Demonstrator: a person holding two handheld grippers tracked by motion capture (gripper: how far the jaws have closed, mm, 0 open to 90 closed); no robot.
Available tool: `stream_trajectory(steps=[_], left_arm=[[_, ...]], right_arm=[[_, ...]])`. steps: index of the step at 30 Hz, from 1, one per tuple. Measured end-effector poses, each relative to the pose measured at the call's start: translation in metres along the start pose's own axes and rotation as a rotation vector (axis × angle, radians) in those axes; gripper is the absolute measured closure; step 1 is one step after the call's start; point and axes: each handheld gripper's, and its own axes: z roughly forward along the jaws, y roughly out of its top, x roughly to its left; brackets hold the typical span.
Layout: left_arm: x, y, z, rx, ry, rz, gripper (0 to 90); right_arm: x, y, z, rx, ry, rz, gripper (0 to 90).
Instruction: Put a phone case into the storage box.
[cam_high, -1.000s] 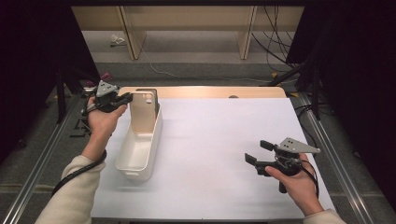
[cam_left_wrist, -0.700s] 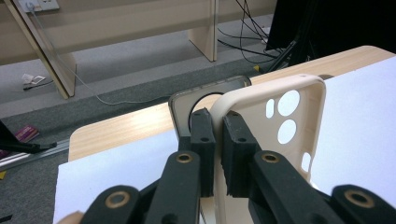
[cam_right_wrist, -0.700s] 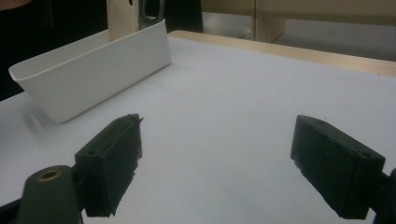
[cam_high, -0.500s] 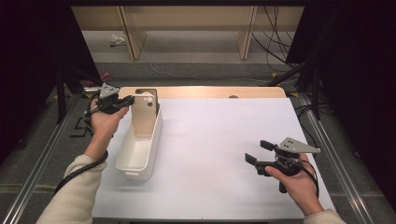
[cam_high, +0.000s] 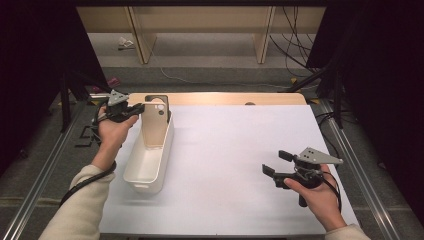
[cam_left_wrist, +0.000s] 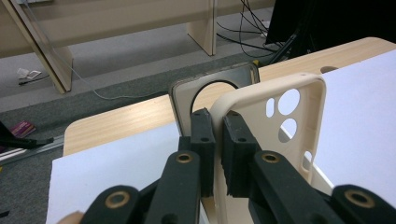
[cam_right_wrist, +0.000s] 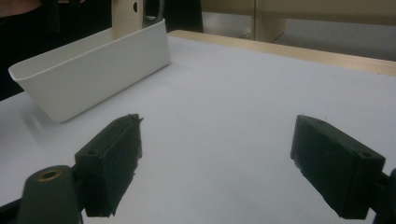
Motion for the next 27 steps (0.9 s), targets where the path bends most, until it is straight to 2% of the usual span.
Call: stream_trajectory(steps=[27], left_arm=[[0.006,-0.0022,0.0091,0.003,0.005,-0.023,83.7]], right_arm=[[0.0,-0.0002,0.0,0.002,0.0,0.002,17.2]])
